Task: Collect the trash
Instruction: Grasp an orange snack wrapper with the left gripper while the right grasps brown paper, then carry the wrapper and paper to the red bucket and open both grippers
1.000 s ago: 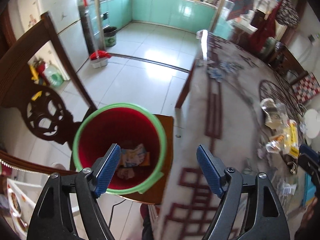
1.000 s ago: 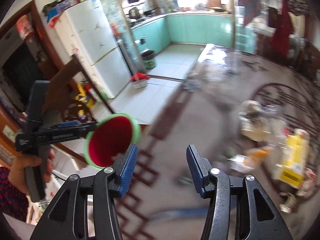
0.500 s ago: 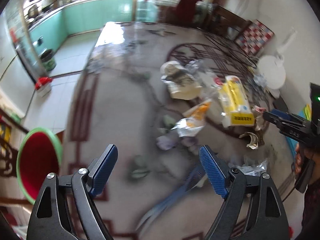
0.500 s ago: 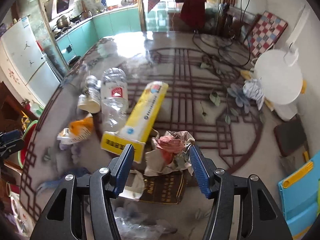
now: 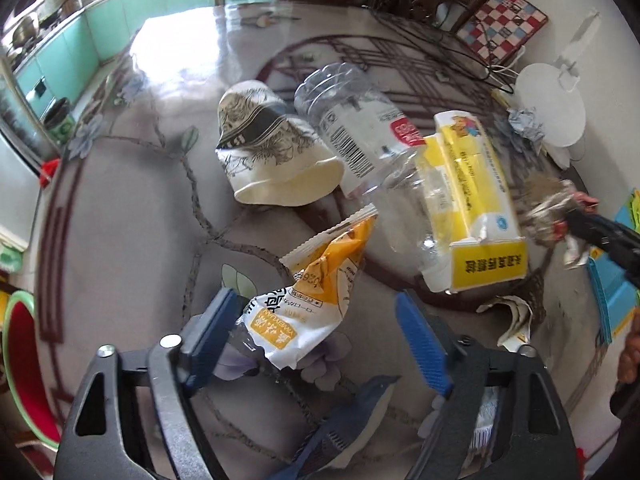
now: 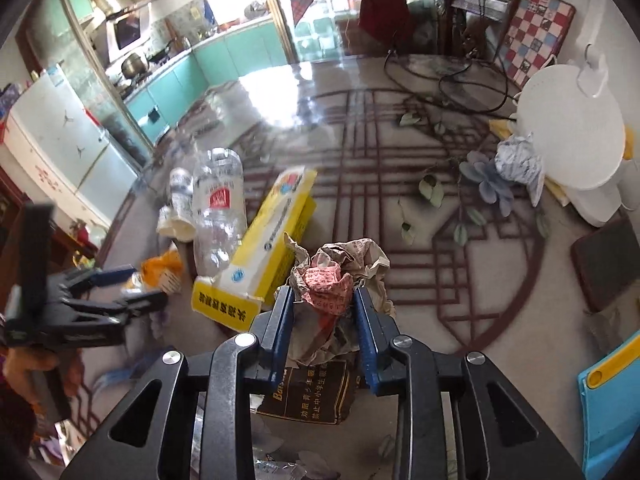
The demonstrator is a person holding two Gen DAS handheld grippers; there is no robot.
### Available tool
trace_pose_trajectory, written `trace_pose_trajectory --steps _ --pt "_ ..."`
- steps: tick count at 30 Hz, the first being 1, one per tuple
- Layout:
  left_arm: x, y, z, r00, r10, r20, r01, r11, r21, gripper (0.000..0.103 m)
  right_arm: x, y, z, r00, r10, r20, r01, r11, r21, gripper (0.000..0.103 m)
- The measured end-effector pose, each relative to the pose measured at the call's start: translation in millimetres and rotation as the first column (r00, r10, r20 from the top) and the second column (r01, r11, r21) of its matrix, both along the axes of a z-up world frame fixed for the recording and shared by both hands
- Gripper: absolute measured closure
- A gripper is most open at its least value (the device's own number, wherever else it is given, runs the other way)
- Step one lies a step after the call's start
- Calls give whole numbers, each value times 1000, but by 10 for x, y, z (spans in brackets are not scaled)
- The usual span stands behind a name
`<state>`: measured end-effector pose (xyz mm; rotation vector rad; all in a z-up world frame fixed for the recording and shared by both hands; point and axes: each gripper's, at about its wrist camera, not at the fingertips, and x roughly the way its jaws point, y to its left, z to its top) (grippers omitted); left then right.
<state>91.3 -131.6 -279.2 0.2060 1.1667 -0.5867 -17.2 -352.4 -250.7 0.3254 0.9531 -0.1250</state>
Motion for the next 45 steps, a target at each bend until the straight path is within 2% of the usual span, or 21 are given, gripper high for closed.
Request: trace_pose_trajectory --steps 1,3,6,9,13,17,21,31,45 --pt "7 7 -31 1000 8 -13 -8 1000 6 66 -5 -5 58 1000 -4 13 4 1000 -1 75" --pt "1 30 -33 1000 18 -24 -18 1000 20 84 -18 4 195 999 -8 46 8 1000 -10 75" --pt "-43 111 109 999 40 15 -40 999 1 86 -18 45 399 995 3 96 -1 1000 -16 75" --pt "-116 254 373 995 82 54 -81 996 -26 87 7 132 592 990 16 139 -13 1000 -22 75" --pt "-211 501 716 978 185 96 -182 983 -36 87 69 278 796 982 40 184 -38 999 -15 75" --pt "-216 742 892 960 266 91 -260 963 -72 87 161 446 904 981 66 185 -60 998 -36 75" --pt "-221 825 1030 951 275 142 -269 961 -64 87 246 626 973 979 86 183 -78 996 -53 74" --pt "-195 1046 1135 946 291 142 -281 956 -86 87 396 1134 1138 972 130 194 -109 988 -111 74" --pt "-221 1413 1146 932 336 137 -326 941 -89 87 516 1628 1334 958 182 219 -150 977 -153 73"
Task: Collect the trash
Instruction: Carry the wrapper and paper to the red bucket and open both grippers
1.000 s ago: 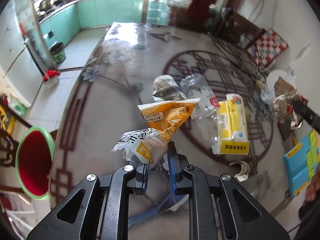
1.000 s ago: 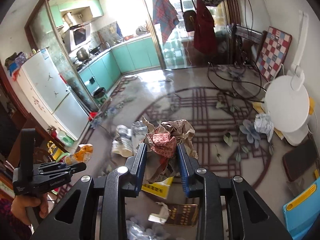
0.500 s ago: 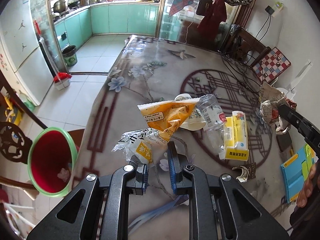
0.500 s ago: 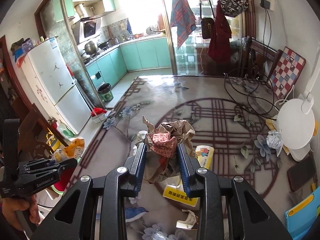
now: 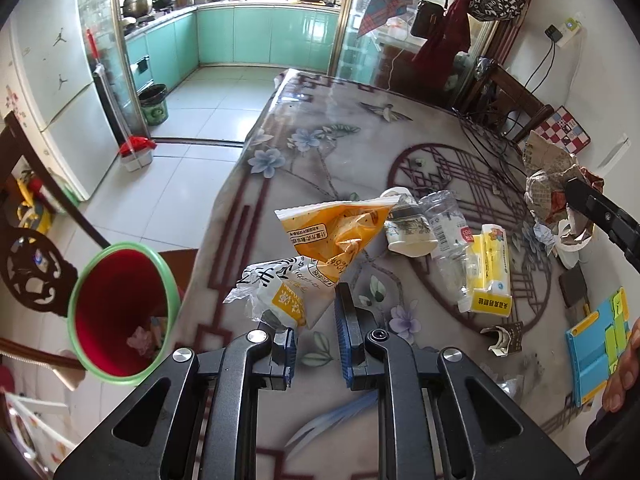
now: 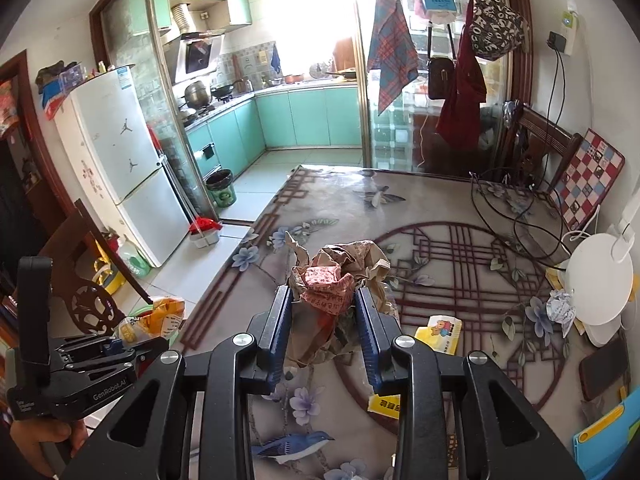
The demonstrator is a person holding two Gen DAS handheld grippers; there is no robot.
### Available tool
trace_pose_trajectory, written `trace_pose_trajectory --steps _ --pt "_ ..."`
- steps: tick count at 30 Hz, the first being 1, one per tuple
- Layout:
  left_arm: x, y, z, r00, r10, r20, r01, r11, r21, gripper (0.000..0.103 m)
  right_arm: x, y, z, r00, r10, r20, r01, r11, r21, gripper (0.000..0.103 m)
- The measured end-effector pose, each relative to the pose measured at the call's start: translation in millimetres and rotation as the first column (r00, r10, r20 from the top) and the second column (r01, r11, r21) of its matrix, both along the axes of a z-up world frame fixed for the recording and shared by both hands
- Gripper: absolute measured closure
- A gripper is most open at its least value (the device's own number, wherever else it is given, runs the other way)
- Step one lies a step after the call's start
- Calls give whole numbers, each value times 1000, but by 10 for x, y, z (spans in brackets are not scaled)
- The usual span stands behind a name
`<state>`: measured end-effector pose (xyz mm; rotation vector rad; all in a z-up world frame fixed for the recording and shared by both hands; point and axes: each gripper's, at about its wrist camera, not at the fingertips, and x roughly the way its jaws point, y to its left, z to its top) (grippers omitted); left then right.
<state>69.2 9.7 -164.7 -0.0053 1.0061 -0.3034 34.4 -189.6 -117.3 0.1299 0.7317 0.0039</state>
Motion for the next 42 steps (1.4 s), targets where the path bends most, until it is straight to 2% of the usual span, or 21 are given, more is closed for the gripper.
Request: trace_pose_trajectory --steps 20,42 --pt "115 694 -110 998 56 -16 -56 998 -2 87 178 769 -34 997 73 -25 -74 997 -36 73" --pt "346 1871 -288 984 175 -46 -175 985 4 87 499 2131 -166 979 193 -71 -197 978 -64 73"
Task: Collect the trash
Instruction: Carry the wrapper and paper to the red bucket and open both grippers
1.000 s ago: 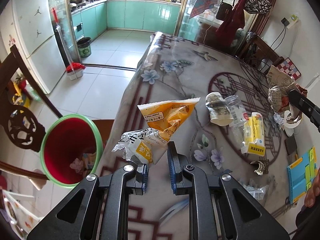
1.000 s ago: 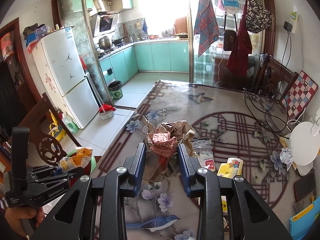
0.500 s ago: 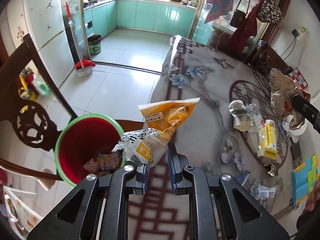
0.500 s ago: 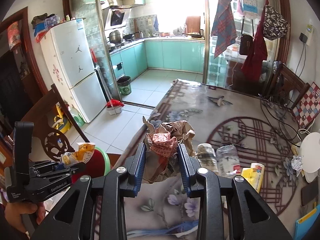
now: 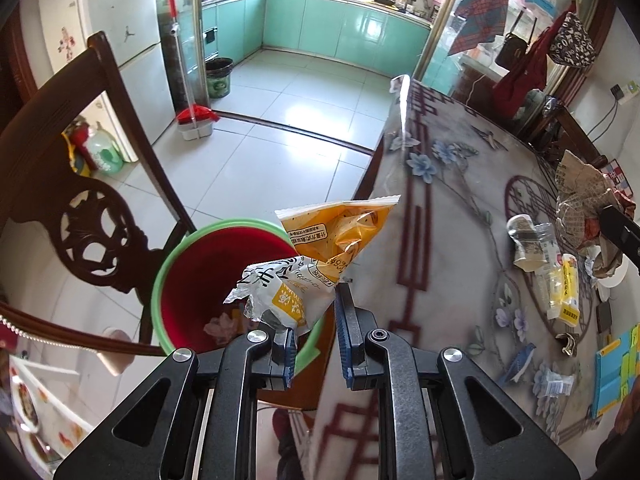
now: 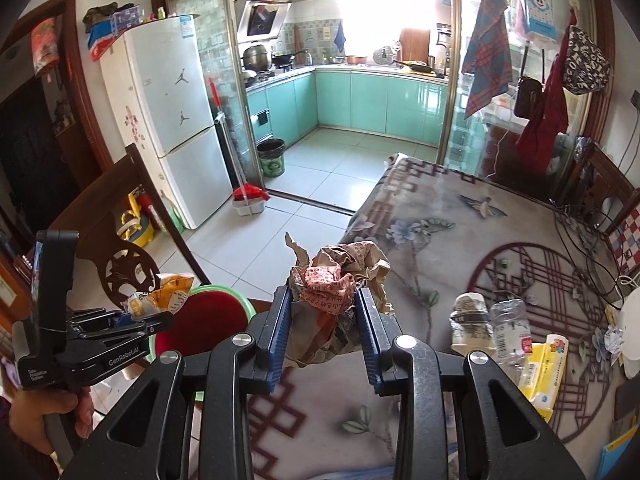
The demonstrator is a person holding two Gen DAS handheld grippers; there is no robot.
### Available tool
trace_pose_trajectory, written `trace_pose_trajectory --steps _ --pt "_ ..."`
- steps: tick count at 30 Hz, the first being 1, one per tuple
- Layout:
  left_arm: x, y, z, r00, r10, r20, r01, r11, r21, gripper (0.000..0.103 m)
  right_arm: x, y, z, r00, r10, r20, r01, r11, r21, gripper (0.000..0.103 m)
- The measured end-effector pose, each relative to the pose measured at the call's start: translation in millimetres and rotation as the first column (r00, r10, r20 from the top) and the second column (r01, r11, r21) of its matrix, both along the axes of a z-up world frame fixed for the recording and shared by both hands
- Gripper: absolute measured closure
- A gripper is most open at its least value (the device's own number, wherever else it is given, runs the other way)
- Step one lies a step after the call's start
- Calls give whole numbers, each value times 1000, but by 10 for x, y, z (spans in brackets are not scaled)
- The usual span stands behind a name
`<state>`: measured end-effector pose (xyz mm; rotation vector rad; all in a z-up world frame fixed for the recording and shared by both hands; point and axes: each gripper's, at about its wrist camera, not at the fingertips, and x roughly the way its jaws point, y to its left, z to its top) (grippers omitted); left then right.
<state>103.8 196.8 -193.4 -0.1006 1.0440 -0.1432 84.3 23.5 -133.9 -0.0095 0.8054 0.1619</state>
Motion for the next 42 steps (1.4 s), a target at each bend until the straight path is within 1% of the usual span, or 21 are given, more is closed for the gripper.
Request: trace_pose_trajectory --steps 12,17,19,22,26,31,35,41,42 --pt "100 538 -175 997 58 -42 -58 998 3 87 140 677 -119 995 93 -33 -93 996 -3 73" --pt "161 690 -278 995 69 -67 -68 998 11 87 231 870 -221 990 127 -61 -126 992 27 73" --pt "186 741 -319 994 74 -77 -73 997 14 86 279 936 -301 986 147 -79 -143 988 59 73" --pt "220 803 -384 992 83 -92 -81 996 22 86 320 1027 -447 979 171 -111 -159 982 106 73" --pt "275 886 -475 989 95 -112 -92 995 35 86 374 1178 -607 970 201 -140 -188 977 101 73" --pt "328 952 -538 986 99 -135 -97 995 23 86 470 1331 -818 955 226 -192 -206 972 116 73" --pt "356 969 -559 986 95 -138 -93 995 26 87 509 1414 -899 950 234 -207 -216 970 108 73" --pt "409 996 -591 985 101 -143 -98 995 30 86 554 1465 -935 945 250 -210 -232 967 105 72" --pt "415 997 -593 984 106 -142 -102 994 35 84 557 1479 -939 944 255 -210 -238 966 105 69"
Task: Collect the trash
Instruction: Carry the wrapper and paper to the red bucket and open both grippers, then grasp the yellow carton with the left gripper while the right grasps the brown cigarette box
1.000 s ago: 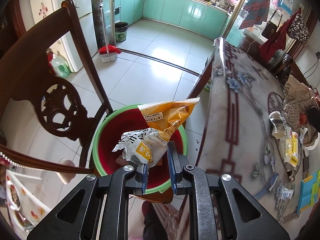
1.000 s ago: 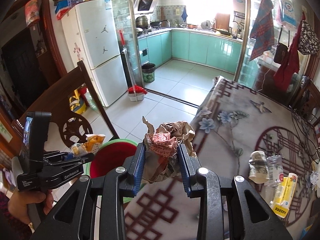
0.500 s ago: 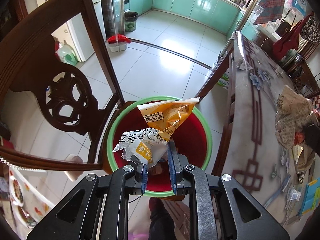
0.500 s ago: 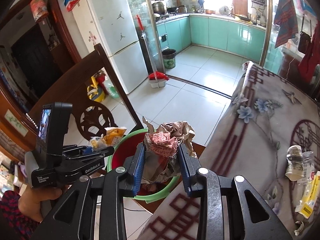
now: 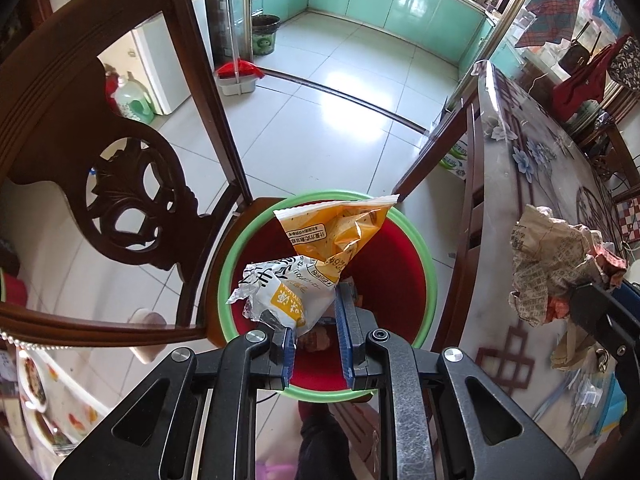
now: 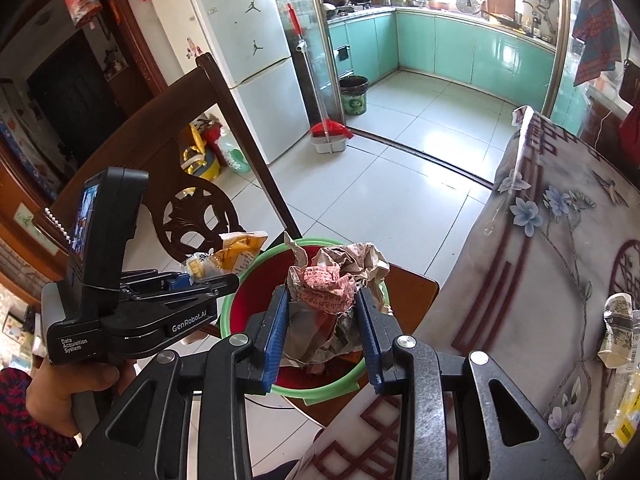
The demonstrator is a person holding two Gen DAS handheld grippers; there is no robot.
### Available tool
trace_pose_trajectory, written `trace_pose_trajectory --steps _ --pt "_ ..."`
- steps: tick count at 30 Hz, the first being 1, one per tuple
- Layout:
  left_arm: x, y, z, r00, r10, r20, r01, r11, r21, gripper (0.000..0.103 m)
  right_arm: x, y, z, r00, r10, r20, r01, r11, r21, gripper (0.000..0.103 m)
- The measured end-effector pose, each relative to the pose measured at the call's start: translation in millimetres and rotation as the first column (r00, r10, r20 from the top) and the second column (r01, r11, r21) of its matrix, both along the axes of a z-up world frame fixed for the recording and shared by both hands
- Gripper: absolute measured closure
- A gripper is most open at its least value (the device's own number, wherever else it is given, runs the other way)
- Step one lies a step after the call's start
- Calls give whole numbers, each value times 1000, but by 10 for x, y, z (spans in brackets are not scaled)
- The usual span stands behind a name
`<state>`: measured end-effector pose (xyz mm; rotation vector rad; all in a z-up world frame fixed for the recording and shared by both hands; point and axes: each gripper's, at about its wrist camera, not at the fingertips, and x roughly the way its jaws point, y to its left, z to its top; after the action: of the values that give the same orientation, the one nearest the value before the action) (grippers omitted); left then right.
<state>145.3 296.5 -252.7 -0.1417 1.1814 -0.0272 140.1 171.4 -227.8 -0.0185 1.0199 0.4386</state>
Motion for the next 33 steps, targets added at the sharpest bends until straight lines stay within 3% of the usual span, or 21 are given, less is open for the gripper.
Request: trace_pose_trajectory --steps 2,4,5,20,27,33 --pt "1 5 6 1000 16 7 -16 1000 18 73 9 20 -6 1000 4 4 -4 1000 -6 66" --pt "-2 25 22 999 29 21 -29 999 15 46 10 29 -4 1000 4 7 -4 1000 -4 62" --pt "-9 36 35 999 35 32 -35 999 14 44 7 30 0 1000 5 9 -5 1000 0 62" --pt "-127 -208 140 998 15 55 -17 999 35 44 -177 -336 161 998 -38 46 37 999 19 62" --pt "-245 -628 233 997 -27 73 23 998 54 44 -463 -1050 279 988 -134 76 132 991 25 62" --pt "-423 -1157 348 991 -79 104 73 996 61 44 -859 -2083 272 966 -244 80 247 968 -36 58"
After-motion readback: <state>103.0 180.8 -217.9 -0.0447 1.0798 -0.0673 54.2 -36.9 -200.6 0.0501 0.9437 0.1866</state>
